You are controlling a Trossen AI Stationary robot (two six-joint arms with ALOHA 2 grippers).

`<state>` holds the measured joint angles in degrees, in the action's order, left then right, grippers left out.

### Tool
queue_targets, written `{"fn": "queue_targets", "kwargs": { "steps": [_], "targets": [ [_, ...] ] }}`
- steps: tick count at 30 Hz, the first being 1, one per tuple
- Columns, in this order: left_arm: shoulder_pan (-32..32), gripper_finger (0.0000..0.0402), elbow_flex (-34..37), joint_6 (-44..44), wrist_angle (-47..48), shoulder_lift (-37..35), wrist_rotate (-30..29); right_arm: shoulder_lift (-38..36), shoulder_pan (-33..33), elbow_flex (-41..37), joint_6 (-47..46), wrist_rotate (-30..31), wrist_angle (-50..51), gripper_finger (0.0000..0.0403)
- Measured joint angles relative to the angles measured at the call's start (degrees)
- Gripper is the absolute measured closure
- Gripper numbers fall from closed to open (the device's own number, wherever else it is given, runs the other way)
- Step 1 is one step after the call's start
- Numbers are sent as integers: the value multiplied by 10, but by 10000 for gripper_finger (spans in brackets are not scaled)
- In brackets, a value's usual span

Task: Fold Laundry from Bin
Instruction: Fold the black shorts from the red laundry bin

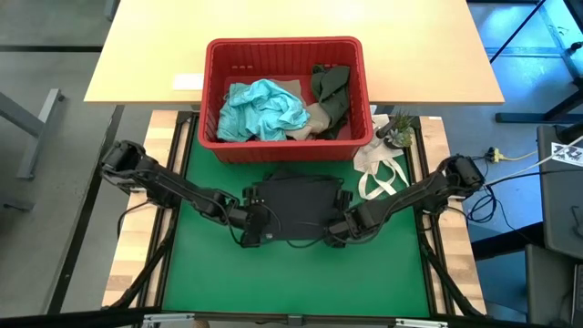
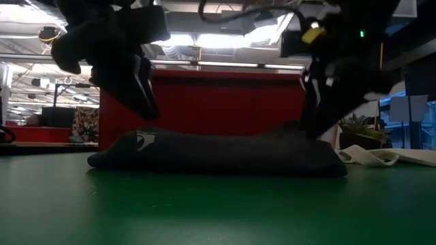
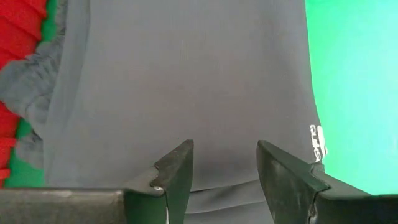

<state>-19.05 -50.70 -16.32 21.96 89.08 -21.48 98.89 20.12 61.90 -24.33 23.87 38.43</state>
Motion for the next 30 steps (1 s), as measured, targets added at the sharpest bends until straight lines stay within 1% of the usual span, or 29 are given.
{"fn": "queue_targets", "kwargs": {
  "steps": [4, 11, 19, 26, 28, 30],
  "targets": [
    [0, 233, 0, 0, 0, 19, 10, 0, -3, -34, -2, -6, -46, 143],
    [0, 233, 0, 0, -1, 53, 75, 0, -5, -67, -8, -9, -100, 143],
    [-16, 233, 0, -1, -2, 59, 120, 0, -36, -86, -9, -4, -183, 143],
    [-35, 233, 0, -31, -2, 59, 115, 0, -73, -86, -7, -12, -204, 143],
    [-38, 233, 0, -31, -1, 59, 94, 0, -81, -86, -5, -28, -204, 143],
    [-38, 233, 0, -31, 3, 59, 60, 0, -83, -86, -4, -49, -203, 143]
  ]
}}
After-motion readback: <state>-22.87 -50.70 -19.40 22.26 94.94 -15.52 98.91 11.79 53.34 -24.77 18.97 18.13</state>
